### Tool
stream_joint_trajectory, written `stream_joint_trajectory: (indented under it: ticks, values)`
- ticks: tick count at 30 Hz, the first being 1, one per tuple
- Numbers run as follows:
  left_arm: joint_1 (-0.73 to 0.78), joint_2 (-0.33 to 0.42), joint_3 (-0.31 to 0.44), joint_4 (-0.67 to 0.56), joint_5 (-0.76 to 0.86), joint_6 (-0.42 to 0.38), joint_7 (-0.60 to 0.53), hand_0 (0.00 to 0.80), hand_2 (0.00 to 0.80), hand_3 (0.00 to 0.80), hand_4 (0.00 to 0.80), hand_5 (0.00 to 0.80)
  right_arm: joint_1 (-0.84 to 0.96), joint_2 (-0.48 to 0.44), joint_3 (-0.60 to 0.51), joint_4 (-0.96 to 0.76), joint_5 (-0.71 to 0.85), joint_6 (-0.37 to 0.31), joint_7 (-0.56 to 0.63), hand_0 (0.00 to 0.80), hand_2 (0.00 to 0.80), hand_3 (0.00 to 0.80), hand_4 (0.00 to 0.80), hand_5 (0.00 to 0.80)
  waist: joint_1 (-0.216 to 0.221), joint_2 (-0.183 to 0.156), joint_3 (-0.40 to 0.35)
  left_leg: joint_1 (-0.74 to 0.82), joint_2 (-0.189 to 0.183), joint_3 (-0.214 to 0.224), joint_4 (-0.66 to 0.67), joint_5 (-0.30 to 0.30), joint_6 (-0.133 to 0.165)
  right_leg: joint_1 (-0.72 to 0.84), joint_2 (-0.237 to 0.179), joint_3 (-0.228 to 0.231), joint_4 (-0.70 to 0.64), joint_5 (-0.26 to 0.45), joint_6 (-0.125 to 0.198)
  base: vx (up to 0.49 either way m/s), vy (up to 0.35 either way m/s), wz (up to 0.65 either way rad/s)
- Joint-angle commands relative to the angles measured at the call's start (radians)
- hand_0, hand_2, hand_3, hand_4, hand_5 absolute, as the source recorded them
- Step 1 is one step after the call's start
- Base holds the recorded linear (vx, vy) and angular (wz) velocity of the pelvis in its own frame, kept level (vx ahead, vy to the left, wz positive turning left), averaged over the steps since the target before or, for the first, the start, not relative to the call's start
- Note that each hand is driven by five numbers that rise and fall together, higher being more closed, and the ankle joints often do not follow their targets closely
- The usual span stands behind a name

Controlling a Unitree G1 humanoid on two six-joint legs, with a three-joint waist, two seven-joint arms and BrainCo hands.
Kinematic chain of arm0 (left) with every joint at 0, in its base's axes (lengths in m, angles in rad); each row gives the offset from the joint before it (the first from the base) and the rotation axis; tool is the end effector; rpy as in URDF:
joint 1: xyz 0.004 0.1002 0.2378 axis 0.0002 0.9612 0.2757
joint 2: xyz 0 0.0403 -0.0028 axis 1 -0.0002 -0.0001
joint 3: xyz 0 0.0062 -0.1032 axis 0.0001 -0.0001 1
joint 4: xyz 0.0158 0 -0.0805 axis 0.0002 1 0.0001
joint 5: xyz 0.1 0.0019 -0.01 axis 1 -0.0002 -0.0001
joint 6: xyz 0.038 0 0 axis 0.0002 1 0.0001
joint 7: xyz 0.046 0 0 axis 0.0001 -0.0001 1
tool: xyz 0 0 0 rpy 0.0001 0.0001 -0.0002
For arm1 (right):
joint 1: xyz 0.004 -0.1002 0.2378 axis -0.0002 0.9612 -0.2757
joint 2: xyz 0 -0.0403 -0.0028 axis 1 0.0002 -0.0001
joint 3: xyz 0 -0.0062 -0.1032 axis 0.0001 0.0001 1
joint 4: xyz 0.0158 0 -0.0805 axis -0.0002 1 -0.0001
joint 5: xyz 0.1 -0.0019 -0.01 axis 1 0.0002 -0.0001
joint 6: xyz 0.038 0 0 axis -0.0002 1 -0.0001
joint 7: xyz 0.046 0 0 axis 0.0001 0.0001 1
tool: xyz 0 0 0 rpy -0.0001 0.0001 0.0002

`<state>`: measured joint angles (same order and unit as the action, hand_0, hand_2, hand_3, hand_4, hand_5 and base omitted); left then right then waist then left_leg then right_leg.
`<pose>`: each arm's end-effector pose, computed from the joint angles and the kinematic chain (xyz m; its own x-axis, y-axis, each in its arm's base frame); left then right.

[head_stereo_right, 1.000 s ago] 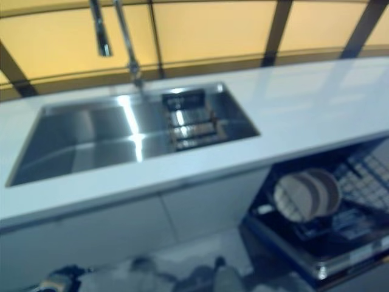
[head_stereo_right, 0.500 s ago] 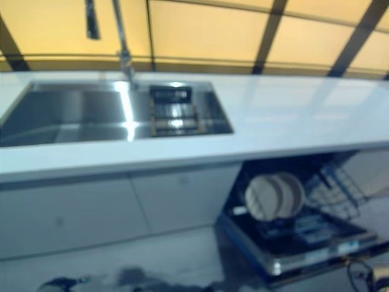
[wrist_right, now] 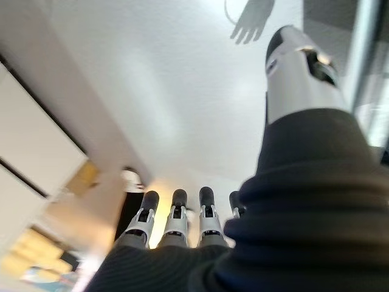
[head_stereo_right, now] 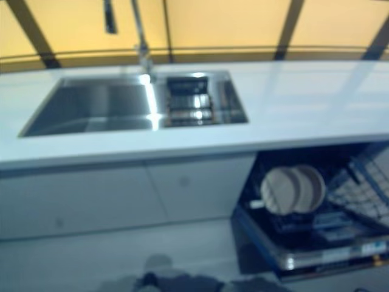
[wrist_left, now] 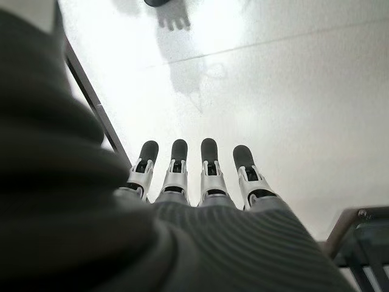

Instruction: Take plates into dishwasher

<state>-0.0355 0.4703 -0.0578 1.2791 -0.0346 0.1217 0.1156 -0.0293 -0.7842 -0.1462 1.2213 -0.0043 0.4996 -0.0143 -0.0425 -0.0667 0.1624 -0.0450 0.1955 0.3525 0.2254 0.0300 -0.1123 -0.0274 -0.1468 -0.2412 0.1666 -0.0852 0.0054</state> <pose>0.0709 0.3092 -0.0853 0.2038 0.5328 -0.8213 -0.0051 0.8395 0.5433 0.0595 -0.4066 -0.0094 -0.1247 -0.6955 -0.7076 0.1537 0.6911 -0.7063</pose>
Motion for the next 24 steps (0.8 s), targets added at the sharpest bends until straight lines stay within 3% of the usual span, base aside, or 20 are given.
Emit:
stream_joint_trajectory:
  ticks: [1,3,4,5,7,9,15,16,19,20,21,23,24]
  values:
    - [-0.077,0.019,-0.002,-0.037,0.000,-0.017,-0.001,0.000,0.000,0.000,0.000,0.000,-0.015,-0.014,-0.004,-0.019,0.001,-0.023,-0.095,0.000,0.000,0.000,0.000,0.000,-0.062,-0.009,-0.043,0.109,-0.018,-0.078,0.072,-0.045,0.043,0.030,0.089,0.047,-0.055,0.038,0.009,-0.225,0.146,0.43]
    - [-0.102,0.023,-0.021,-0.041,-0.024,-0.001,-0.012,0.000,0.000,0.000,0.000,0.000,-0.018,-0.007,0.016,-0.053,0.003,0.001,-0.110,0.000,0.000,0.000,0.000,0.000,-0.080,0.012,-0.050,0.167,-0.048,-0.125,-0.053,-0.140,0.077,-0.086,0.095,0.043,0.064,0.018,0.013,-0.316,0.159,0.46]
    - [-0.154,0.031,-0.040,-0.042,-0.035,0.025,-0.033,0.000,0.000,0.000,0.000,0.000,-0.024,0.002,0.024,-0.060,0.041,0.008,-0.149,0.000,0.000,0.000,0.000,0.000,-0.100,0.034,-0.030,0.191,-0.045,-0.122,-0.134,-0.157,0.074,-0.168,0.093,0.012,0.136,0.010,0.021,-0.477,0.118,0.27]
    - [-0.185,0.029,-0.055,-0.036,-0.035,0.035,-0.042,0.000,0.000,0.000,0.000,0.000,-0.039,0.007,0.032,-0.048,0.076,0.006,-0.179,0.000,0.000,0.000,0.000,0.000,-0.107,0.042,-0.011,0.201,-0.048,-0.128,-0.170,-0.149,0.066,-0.199,0.088,0.001,0.155,0.015,0.027,-0.467,0.100,0.45]
    - [-0.166,0.002,-0.078,-0.026,-0.056,0.014,-0.019,0.000,0.000,0.000,0.000,0.000,-0.052,0.023,0.033,-0.048,0.090,0.030,-0.190,0.000,0.000,0.000,0.000,0.000,-0.100,0.041,0.008,0.187,-0.094,-0.190,-0.183,-0.145,0.067,-0.218,0.069,0.024,0.121,0.069,0.061,-0.315,0.066,0.57]
    - [-0.126,0.000,-0.079,-0.033,-0.057,0.009,-0.025,0.000,0.000,0.000,0.000,0.000,-0.065,0.024,0.038,-0.078,0.114,0.071,-0.187,0.000,0.000,0.000,0.000,0.000,-0.091,0.035,0.015,0.182,-0.112,-0.193,-0.183,-0.146,0.074,-0.212,0.059,0.040,0.063,0.119,0.080,-0.281,0.077,0.03]
    - [-0.091,0.002,-0.085,-0.031,-0.002,-0.052,-0.008,0.000,0.000,0.000,0.000,0.000,-0.037,-0.007,0.005,-0.079,-0.007,0.061,-0.189,0.000,0.000,0.000,0.000,0.000,-0.118,0.013,0.006,0.214,-0.178,-0.135,-0.164,-0.211,0.101,-0.219,0.001,0.044,-0.068,0.242,0.141,-0.158,0.162,0.01]
    - [-0.087,0.007,-0.083,-0.040,0.006,-0.041,-0.011,0.000,0.000,0.000,0.000,0.000,-0.021,-0.008,0.000,-0.087,-0.027,0.059,-0.178,0.000,0.000,0.000,0.000,0.000,-0.118,0.007,0.007,0.218,-0.188,-0.121,-0.158,-0.217,0.104,-0.210,-0.007,0.026,-0.095,0.262,0.151,-0.074,0.138,-0.05]
    - [-0.049,0.033,-0.079,-0.058,0.010,-0.004,-0.021,0.000,0.000,0.000,0.000,0.000,0.000,-0.008,0.000,-0.118,-0.064,0.060,-0.133,0.000,0.000,0.000,0.000,0.000,-0.084,0.002,0.015,0.232,-0.203,-0.056,-0.178,-0.198,0.097,-0.177,-0.028,-0.108,-0.135,0.322,0.186,-0.137,0.085,-0.33]
    - [-0.034,0.040,-0.070,-0.057,0.007,0.003,-0.023,0.000,0.000,0.000,0.000,0.000,0.000,-0.004,0.004,-0.127,-0.070,0.067,-0.125,0.000,0.000,0.000,0.000,0.000,-0.074,0.003,0.016,0.231,-0.204,-0.039,-0.187,-0.185,0.096,-0.174,-0.038,-0.126,-0.117,0.332,0.190,-0.213,0.025,-1.00]
    - [-0.020,0.047,-0.065,-0.057,-0.003,0.012,-0.024,0.000,0.000,0.000,0.000,0.000,0.004,0.004,0.008,-0.141,-0.069,0.072,-0.121,0.000,0.000,0.000,0.000,0.000,-0.065,0.010,0.016,0.221,-0.197,-0.028,-0.199,-0.163,0.099,-0.163,-0.054,-0.123,-0.075,0.323,0.185,-0.257,-0.037,-0.97]
    - [0.006,0.070,-0.035,-0.047,-0.007,0.027,-0.051,0.000,0.000,0.000,0.000,0.000,0.025,0.029,0.008,-0.168,-0.037,0.090,-0.134,0.000,0.000,0.000,0.000,0.000,-0.049,0.030,0.004,0.183,-0.176,-0.039,-0.199,-0.120,0.102,-0.140,-0.087,-0.055,0.020,0.307,0.167,-0.291,-0.124,-0.45]
    - [0.020,0.076,-0.020,-0.040,-0.001,0.036,-0.071,0.000,0.000,0.000,0.000,0.000,0.044,0.058,0.008,-0.177,0.006,0.096,-0.164,0.000,0.000,0.000,0.000,0.000,-0.040,0.044,-0.002,0.154,-0.152,-0.049,-0.181,-0.110,0.108,-0.117,-0.121,0.002,0.075,0.291,0.149,-0.257,-0.210,-0.11]
